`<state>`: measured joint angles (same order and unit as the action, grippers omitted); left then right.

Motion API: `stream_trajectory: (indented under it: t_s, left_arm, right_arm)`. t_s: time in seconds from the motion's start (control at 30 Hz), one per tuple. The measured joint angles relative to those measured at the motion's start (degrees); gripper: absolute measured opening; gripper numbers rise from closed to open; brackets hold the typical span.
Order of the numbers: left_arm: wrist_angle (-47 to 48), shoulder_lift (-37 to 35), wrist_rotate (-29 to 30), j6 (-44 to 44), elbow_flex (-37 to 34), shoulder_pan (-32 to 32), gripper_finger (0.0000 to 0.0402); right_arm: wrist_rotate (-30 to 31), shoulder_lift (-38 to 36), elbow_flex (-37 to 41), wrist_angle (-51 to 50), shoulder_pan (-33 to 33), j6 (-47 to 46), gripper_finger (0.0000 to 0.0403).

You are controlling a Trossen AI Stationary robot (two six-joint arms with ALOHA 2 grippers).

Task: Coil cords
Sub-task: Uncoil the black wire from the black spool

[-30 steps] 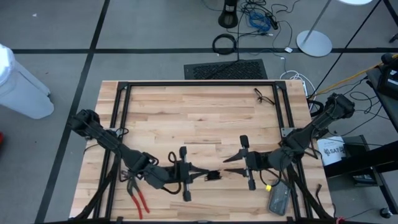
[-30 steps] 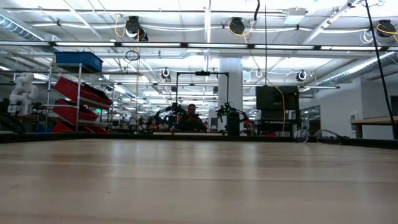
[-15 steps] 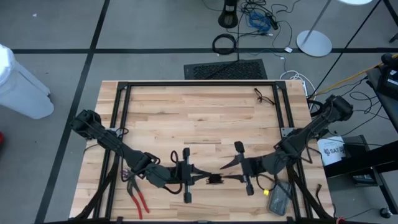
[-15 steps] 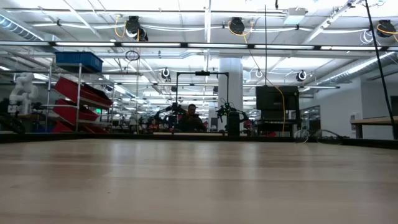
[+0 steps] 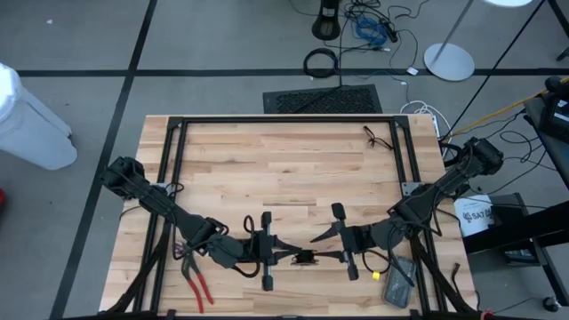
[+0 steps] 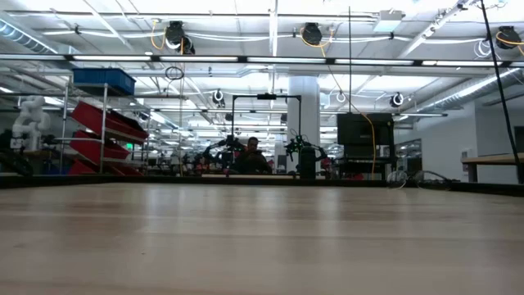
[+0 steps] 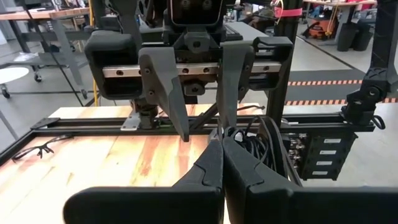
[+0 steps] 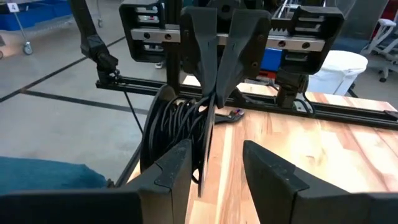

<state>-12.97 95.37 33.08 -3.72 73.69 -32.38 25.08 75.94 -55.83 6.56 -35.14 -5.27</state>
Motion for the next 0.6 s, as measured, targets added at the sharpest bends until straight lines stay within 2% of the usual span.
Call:
stream_trajectory:
  t_s: [0.43, 0.6]
  left_arm:
    - [0.41, 0.0, 0.02, -0.03, 0.0, 0.0, 0.0]
    - [-0.18, -0.08, 0.3, -0.07, 0.0, 0.0, 0.0]
  right_arm:
    - [0.02, 1.41, 0.0, 0.33, 0.47, 0.06, 0.0131]
    - [-0.13, 2.08, 0.0, 1.38, 1.22, 0.49, 0.0113]
